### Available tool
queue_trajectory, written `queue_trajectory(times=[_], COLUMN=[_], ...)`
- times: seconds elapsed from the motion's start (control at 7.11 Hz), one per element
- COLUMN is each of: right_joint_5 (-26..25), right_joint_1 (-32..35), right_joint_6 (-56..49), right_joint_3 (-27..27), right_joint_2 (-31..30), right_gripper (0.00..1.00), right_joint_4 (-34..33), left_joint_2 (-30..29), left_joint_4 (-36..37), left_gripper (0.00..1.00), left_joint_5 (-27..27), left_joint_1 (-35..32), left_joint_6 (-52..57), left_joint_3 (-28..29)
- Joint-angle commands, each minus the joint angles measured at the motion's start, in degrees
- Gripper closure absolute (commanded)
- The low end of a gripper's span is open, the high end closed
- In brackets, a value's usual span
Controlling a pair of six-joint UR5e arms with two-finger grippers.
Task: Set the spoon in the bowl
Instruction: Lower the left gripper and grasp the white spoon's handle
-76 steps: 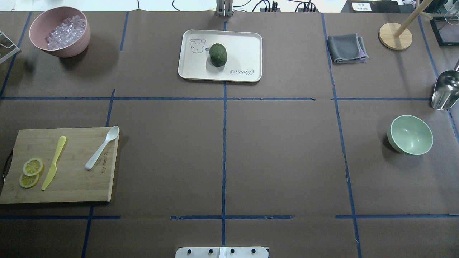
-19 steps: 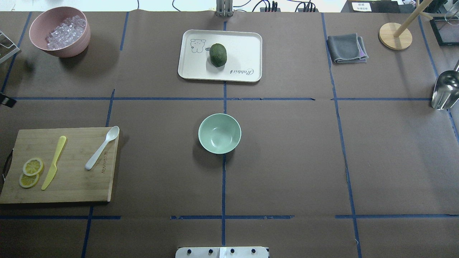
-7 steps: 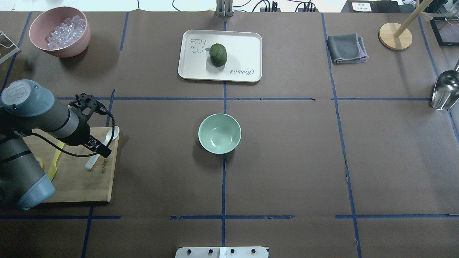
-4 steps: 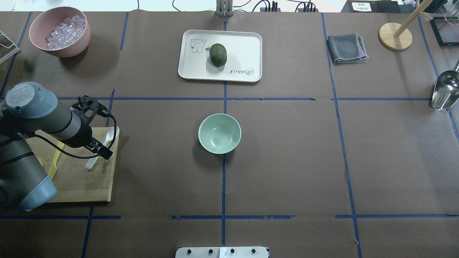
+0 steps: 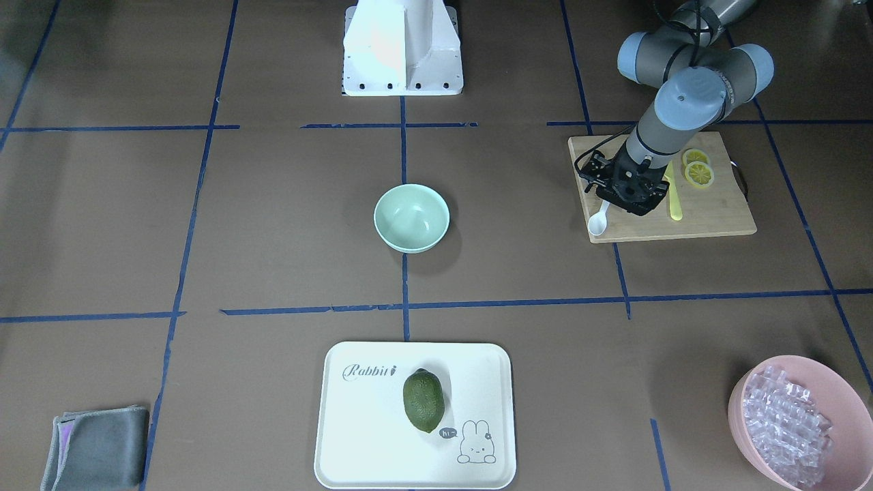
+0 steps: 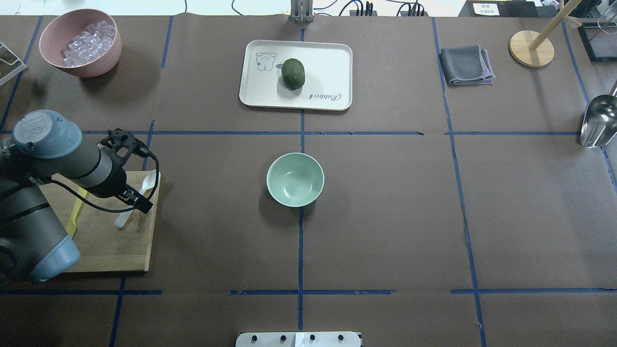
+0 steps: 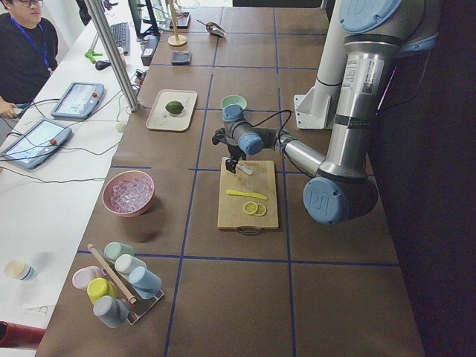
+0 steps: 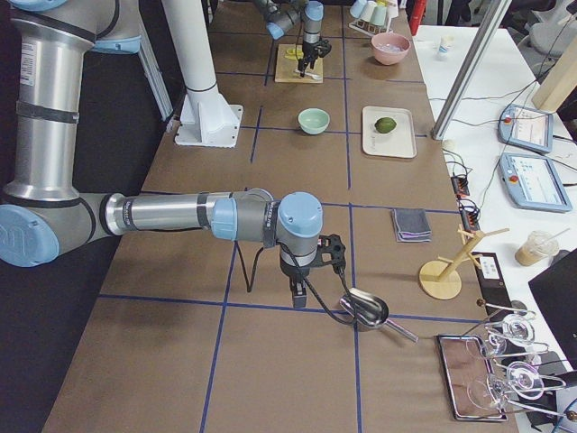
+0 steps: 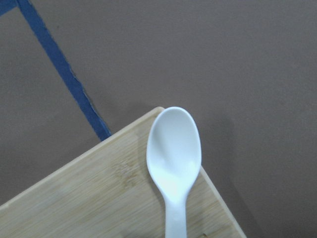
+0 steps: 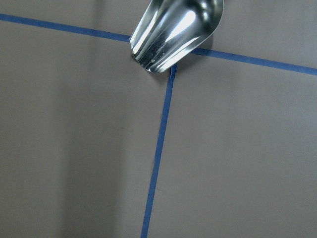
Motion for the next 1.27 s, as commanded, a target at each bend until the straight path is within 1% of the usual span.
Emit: queue_trajectory(times=[0.0, 0.14, 0.42, 0.56, 0.98, 1.12], right_joint_5=[0.0, 0.0, 0.0, 0.0, 0.09, 0.09], right_joint_1=[0.09, 0.0, 0.09, 0.0, 0.0, 0.0], right_joint_6=[-0.26, -0.18, -0.18, -0.09, 0.09, 0.09], right_joint_3=[0.0, 0.0, 0.09, 0.09, 0.09, 0.17], right_joint_2=[-0.09, -0.09, -0.09, -0.09, -0.01, -0.01], right_gripper=[0.0, 0.0, 0.0, 0.0, 0.0, 0.0], right_joint_4=[-0.09, 0.0, 0.0, 0.0, 0.0, 0.0], left_joint_2=[0.06, 0.06, 0.06, 0.06, 0.15, -0.81], left_joint_4=[0.07, 0.07, 0.07, 0.07, 0.16, 0.51], left_gripper=[0.53, 0.72, 0.88, 0.92, 0.98, 0.98], left_joint_5=[0.04, 0.21, 0.3, 0.3, 0.13, 0.04], left_joint_1=[0.0, 0.0, 0.0, 0.0, -0.52, -0.87], left_joint_6=[-0.03, -0.03, -0.03, -0.12, -0.29, -0.47], left_joint_3=[0.09, 0.0, 0.0, -0.17, -1.84, -2.28])
